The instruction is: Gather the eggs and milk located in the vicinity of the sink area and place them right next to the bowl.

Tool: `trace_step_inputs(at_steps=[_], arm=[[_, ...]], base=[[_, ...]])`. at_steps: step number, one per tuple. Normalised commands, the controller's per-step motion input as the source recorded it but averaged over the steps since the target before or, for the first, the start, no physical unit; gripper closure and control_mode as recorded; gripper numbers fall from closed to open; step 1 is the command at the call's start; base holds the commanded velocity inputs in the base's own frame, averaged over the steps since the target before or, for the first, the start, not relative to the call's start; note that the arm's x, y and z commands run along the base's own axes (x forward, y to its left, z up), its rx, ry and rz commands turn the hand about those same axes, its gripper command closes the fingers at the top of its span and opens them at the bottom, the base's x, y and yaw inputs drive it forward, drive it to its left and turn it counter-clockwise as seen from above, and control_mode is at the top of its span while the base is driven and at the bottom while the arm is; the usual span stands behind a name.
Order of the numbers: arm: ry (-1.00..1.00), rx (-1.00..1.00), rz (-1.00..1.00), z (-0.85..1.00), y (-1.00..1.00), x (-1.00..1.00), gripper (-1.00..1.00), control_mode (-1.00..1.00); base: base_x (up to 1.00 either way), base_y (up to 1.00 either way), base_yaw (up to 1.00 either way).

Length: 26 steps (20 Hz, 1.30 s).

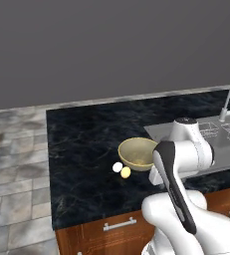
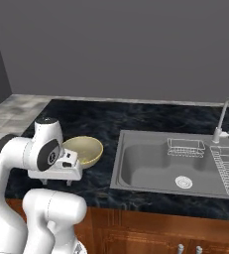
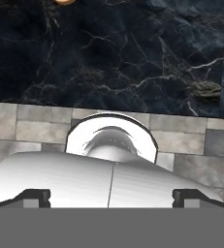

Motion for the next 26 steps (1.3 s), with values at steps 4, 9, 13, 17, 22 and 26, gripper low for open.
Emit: trace_step_inputs(at_steps=[4, 9, 13, 17, 22, 26], arm=[[-0.01, 0.00, 0.00, 0.00, -0.10, 0.00, -1.00, 1.00], [0.00, 0.00, 0.00, 0.00, 0.00, 0.00, -1.00, 1.00], [0.00, 0.00, 0.00, 0.00, 0.00, 0.00, -1.00, 1.00], [0.00, 0.00, 0.00, 0.00, 0.00, 0.00, -1.00, 1.00], [0.00, 0.00, 0.00, 0.00, 0.00, 0.00, -1.00, 1.00], [0.00, 0.00, 0.00, 0.00, 0.00, 0.00, -1.00, 1.00]], base=[[0.00, -0.30, 0.00], [0.00, -0.98, 0.00], [0.00, -1.00, 0.00], [0.00, -1.00, 0.00], [0.00, -1.00, 0.00], [0.00, -1.00, 0.00]])
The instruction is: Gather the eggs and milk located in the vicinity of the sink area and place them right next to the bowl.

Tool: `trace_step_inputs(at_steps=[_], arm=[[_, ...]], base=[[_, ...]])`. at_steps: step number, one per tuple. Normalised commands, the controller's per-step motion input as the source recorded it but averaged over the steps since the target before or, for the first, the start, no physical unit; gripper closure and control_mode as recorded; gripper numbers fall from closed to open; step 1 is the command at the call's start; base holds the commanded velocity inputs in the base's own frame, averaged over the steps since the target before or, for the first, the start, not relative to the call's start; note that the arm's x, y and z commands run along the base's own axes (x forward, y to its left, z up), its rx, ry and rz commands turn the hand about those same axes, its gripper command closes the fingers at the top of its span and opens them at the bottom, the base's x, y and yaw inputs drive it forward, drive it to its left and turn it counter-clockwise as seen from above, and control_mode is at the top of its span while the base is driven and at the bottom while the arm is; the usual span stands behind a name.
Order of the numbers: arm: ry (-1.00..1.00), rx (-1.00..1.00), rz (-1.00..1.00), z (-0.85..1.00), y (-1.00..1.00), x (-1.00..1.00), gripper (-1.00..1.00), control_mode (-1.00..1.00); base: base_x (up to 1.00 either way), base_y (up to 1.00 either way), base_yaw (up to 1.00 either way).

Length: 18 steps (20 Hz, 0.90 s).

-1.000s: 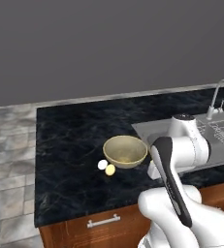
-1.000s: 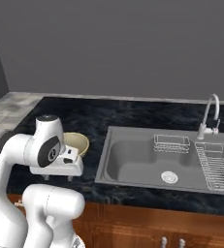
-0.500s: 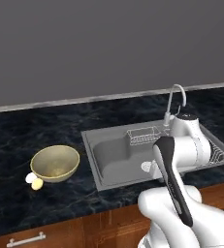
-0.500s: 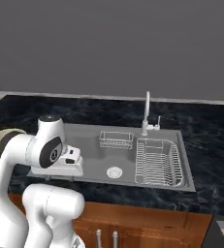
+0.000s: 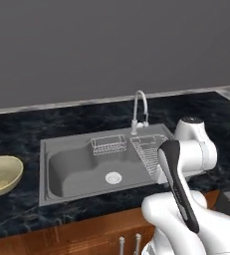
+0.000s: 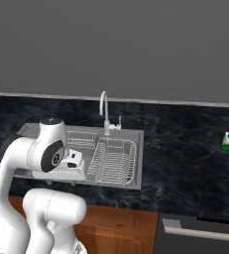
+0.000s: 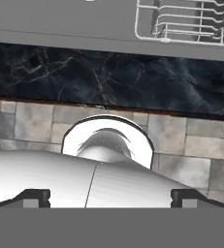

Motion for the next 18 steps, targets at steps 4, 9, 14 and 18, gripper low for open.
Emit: trace_step_inputs(at_steps=[4, 9, 14, 18], arm=[[0.00, 0.00, 0.00, 0.00, 0.00, 0.00, -1.00, 1.00], [0.00, 0.00, 0.00, 0.00, 0.00, 0.00, -1.00, 1.00], [0.00, 0.00, 0.00, 0.00, 0.00, 0.00, -1.00, 1.00], [0.00, 0.00, 0.00, 0.00, 0.00, 0.00, -1.00, 1.00]], base=[[0.00, -1.00, 0.00], [0.00, -1.00, 0.00], [0.00, -1.00, 0.00], [0.00, -1.00, 0.00]])
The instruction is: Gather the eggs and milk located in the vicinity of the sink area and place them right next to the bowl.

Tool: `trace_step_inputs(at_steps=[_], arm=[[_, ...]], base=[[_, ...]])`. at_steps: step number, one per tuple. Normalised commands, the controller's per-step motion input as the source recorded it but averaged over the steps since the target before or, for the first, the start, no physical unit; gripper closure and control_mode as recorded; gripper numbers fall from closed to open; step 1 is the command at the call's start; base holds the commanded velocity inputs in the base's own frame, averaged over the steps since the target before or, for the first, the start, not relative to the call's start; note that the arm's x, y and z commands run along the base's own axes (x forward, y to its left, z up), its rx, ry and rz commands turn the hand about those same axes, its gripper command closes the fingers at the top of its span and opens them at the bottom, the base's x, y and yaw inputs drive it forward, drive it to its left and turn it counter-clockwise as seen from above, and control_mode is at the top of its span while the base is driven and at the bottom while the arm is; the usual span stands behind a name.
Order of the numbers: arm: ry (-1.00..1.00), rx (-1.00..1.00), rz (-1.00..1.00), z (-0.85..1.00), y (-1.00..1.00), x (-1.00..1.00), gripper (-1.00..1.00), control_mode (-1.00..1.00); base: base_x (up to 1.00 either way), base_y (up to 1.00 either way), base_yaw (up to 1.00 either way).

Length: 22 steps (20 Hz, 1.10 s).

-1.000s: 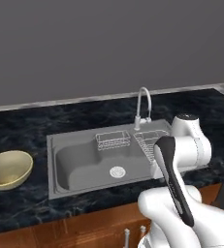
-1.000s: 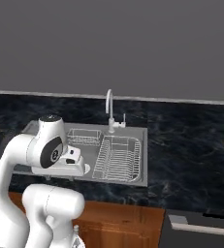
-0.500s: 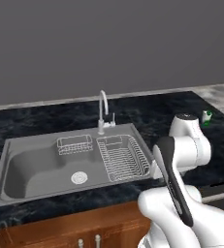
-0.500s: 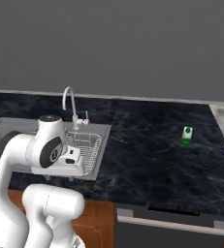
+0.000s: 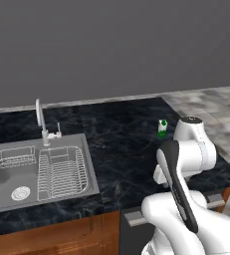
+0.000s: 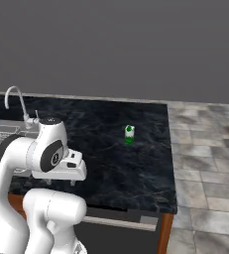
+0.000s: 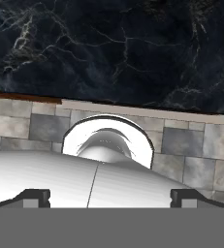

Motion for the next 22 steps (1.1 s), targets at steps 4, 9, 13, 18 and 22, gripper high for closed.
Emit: trace_step_inputs(at_steps=[4, 9, 13, 18, 22], arm=[[0.00, 0.00, 0.00, 0.00, 0.00, 0.00, -1.00, 1.00], [0.00, 0.00, 0.00, 0.00, 0.00, 0.00, -1.00, 1.00], [0.00, 0.00, 0.00, 0.00, 0.00, 0.00, -1.00, 1.00], [0.00, 0.00, 0.00, 0.00, 0.00, 0.00, -1.00, 1.00], [0.00, 0.00, 0.00, 0.00, 0.00, 0.00, -1.00, 1.00]], base=[[0.00, -1.00, 0.00], [0.00, -0.94, 0.00], [0.15, -0.06, 0.00], [0.19, 0.13, -0.01], [0.18, 0.35, -0.05]])
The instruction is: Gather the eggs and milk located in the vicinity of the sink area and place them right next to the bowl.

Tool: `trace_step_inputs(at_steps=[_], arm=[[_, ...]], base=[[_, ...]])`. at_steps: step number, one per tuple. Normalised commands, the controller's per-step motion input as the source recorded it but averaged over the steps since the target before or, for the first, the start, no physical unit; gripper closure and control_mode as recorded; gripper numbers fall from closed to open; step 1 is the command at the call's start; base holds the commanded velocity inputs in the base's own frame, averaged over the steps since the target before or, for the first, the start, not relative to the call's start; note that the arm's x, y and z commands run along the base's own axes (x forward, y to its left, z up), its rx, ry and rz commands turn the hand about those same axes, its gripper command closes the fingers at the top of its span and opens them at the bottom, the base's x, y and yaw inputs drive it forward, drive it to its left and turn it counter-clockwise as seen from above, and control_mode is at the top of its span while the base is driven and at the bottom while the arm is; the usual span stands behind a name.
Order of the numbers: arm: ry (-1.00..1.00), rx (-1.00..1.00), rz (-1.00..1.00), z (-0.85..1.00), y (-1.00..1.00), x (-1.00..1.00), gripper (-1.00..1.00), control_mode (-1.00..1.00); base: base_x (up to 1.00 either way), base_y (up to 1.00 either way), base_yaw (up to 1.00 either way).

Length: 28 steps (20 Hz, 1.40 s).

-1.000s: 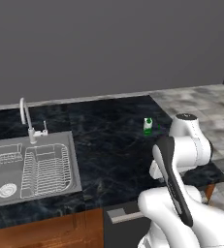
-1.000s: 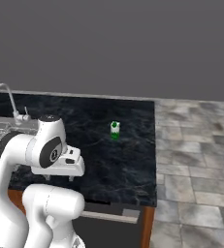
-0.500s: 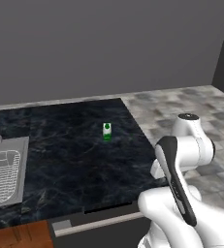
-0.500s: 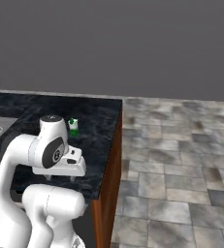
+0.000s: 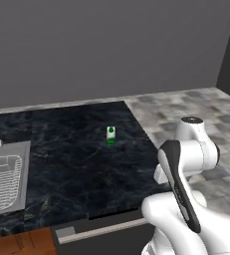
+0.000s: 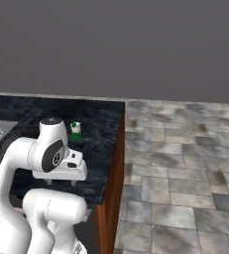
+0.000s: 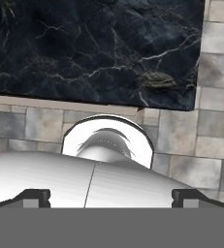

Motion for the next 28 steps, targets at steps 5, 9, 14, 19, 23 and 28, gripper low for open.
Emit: trace_step_inputs(at_steps=[5, 9, 14, 19, 23, 28], arm=[[0.00, 0.00, 0.00, 0.00, 0.00, 0.00, -1.00, 1.00], [0.00, 0.00, 0.00, 0.00, 0.00, 0.00, -1.00, 1.00], [0.00, 0.00, 0.00, 0.00, 0.00, 0.00, -1.00, 1.00], [0.00, 0.00, 0.00, 0.00, 0.00, 0.00, -1.00, 1.00], [0.00, 0.00, 0.00, 0.00, 0.00, 0.00, -1.00, 1.00], [0.00, 0.00, 0.00, 0.00, 0.00, 0.00, -1.00, 1.00]], base=[[0.30, 0.58, -0.08], [0.31, 0.53, -0.07], [0.44, 0.34, -0.01], [0.43, 0.23, 0.00], [0.35, 0.19, 0.00], [0.29, 0.11, 0.00]])
